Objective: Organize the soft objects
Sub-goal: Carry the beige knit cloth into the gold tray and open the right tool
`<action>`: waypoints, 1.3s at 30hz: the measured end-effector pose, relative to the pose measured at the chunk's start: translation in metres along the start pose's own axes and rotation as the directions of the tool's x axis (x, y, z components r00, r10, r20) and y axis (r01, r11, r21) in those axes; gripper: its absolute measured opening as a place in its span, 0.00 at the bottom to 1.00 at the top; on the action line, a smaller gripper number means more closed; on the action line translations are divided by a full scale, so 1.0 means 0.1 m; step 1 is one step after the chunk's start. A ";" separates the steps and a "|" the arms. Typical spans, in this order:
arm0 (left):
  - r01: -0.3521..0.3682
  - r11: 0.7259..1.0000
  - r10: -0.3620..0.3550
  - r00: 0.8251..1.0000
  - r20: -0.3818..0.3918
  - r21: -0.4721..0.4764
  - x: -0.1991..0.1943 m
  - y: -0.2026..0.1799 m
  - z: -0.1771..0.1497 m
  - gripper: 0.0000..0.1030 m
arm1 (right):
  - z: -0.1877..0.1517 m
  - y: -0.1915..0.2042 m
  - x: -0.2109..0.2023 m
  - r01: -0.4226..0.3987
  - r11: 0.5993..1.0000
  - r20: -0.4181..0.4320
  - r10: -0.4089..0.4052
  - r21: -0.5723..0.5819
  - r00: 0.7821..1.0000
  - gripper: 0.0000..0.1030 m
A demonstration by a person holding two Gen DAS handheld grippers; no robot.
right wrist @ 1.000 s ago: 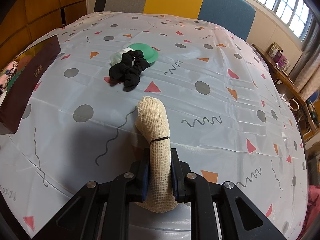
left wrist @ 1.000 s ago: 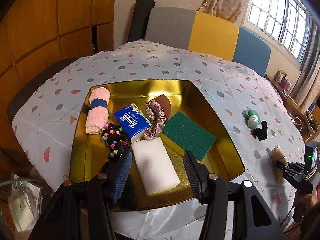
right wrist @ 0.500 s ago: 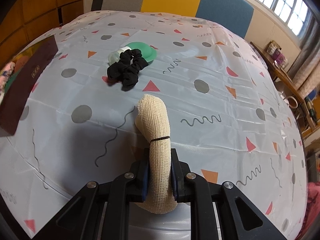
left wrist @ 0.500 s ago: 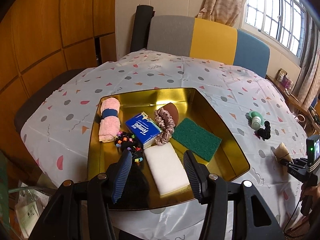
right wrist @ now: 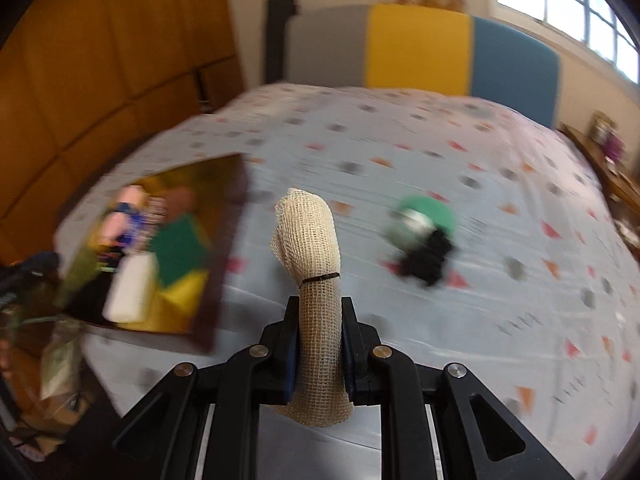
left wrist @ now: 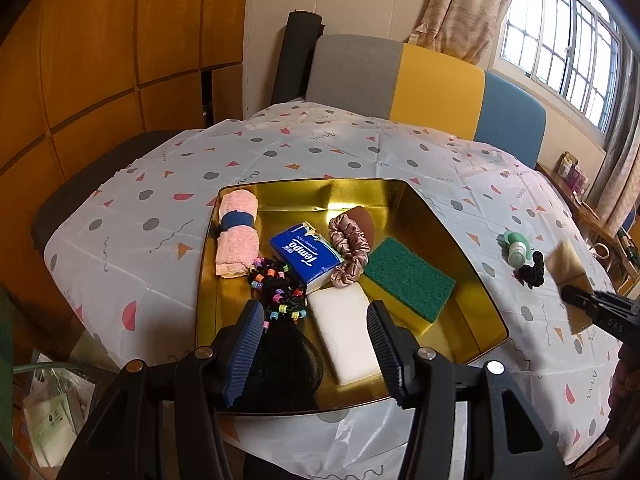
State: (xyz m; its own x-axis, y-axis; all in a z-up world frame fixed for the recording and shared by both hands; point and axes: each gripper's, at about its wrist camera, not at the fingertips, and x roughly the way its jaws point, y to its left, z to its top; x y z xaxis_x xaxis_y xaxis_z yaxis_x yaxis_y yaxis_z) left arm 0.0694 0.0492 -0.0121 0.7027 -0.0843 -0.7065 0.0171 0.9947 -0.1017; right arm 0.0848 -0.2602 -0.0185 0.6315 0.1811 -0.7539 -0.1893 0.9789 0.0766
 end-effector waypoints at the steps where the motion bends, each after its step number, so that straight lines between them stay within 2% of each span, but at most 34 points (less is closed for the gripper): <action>1: -0.001 1.000 0.001 1.000 -0.001 0.001 0.00 0.01 -0.01 0.53 | 0.04 0.12 0.02 -0.025 1.000 0.002 0.025 -0.015 1.000 0.17; 5: -0.007 1.000 0.007 1.000 -0.002 -0.013 0.00 0.08 -0.03 0.53 | 0.15 0.61 0.13 -0.134 0.989 -0.006 0.134 -0.063 0.991 0.17; 9: -0.015 0.999 0.015 1.000 0.003 -0.029 -0.02 0.15 -0.03 0.53 | 0.20 1.09 0.32 -0.227 0.967 -0.060 0.221 -0.119 0.973 0.17; 13: -0.023 0.999 0.024 1.000 0.005 -0.043 -0.03 0.24 -0.03 0.53 | 0.20 1.46 0.61 -0.274 0.950 -0.130 0.256 -0.150 0.958 0.17; 17: -0.034 0.998 0.034 0.999 0.001 -0.057 -0.02 0.32 -0.05 0.53 | 0.21 1.61 0.78 -0.296 0.943 -0.164 0.271 -0.151 0.948 0.17; 21: -0.038 0.997 0.038 0.999 -0.002 -0.074 0.00 0.38 -0.05 0.53 | 0.18 1.66 0.97 -0.293 0.943 -0.222 0.255 -0.156 0.941 0.17; 24: -0.041 0.996 0.041 0.999 -0.005 -0.079 0.01 0.41 -0.07 0.53 | 0.18 1.63 1.17 -0.231 0.960 -0.250 0.188 -0.156 0.950 0.18; 27: -0.045 0.996 0.044 0.999 -0.011 -0.081 0.03 0.42 -0.07 0.53 | 0.22 1.55 1.29 -0.160 0.975 -0.239 0.120 -0.153 0.963 0.18; 34: -0.055 0.996 0.055 0.998 -0.011 -0.075 0.04 0.42 -0.07 0.53 | 0.19 1.63 1.31 -0.125 0.970 -0.224 0.077 -0.208 0.972 0.21; 36: -0.055 0.996 0.055 0.998 -0.007 -0.075 0.03 0.42 -0.07 0.53 | 0.17 1.62 1.28 -0.136 0.970 -0.222 0.090 -0.201 0.971 0.29; 39: -0.056 0.996 0.056 0.998 -0.006 -0.072 0.02 0.41 -0.06 0.53 | 0.14 1.64 1.25 -0.144 0.969 -0.215 0.100 -0.201 0.972 0.36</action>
State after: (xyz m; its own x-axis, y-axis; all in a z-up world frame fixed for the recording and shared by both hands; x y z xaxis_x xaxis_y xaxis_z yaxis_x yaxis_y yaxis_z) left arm 0.0669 0.0891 -0.0219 0.6985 -0.0292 -0.7150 -0.0737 0.9909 -0.1124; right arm 0.1431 -0.0756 -0.0906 0.4332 0.2535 -0.8649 -0.4251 0.9036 0.0519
